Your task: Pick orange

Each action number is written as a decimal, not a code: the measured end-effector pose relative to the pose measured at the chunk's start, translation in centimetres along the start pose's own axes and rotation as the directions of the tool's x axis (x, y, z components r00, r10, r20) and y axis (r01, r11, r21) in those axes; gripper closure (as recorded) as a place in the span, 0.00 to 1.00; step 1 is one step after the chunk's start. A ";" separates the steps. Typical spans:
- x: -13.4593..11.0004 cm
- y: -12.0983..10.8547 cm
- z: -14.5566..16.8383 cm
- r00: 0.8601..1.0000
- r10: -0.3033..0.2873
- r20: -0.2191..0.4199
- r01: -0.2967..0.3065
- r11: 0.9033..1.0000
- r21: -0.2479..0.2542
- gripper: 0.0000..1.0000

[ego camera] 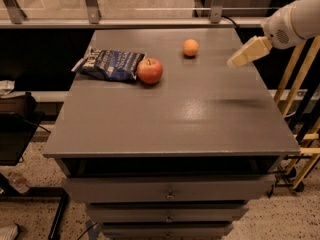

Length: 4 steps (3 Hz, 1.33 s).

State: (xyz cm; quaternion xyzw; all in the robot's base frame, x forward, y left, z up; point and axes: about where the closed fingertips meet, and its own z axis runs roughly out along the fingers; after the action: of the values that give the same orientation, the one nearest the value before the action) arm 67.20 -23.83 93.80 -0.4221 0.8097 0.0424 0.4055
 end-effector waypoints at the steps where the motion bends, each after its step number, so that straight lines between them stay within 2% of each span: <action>1: -1.2 -2.0 3.2 1.000 0.030 0.004 -0.030 0.998 0.054 0.00; 2: -2.4 -2.7 9.2 0.997 0.072 -0.018 -0.072 0.997 0.025 0.00; 4: -2.5 -2.7 9.8 0.996 0.087 -0.010 -0.086 0.996 0.022 0.00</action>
Offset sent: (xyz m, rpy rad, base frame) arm 0.0990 0.0238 -0.0405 0.0516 0.0109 -0.1389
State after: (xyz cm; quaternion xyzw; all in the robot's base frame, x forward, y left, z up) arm 76.00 -19.86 89.75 -0.3824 0.8299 0.0489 0.4033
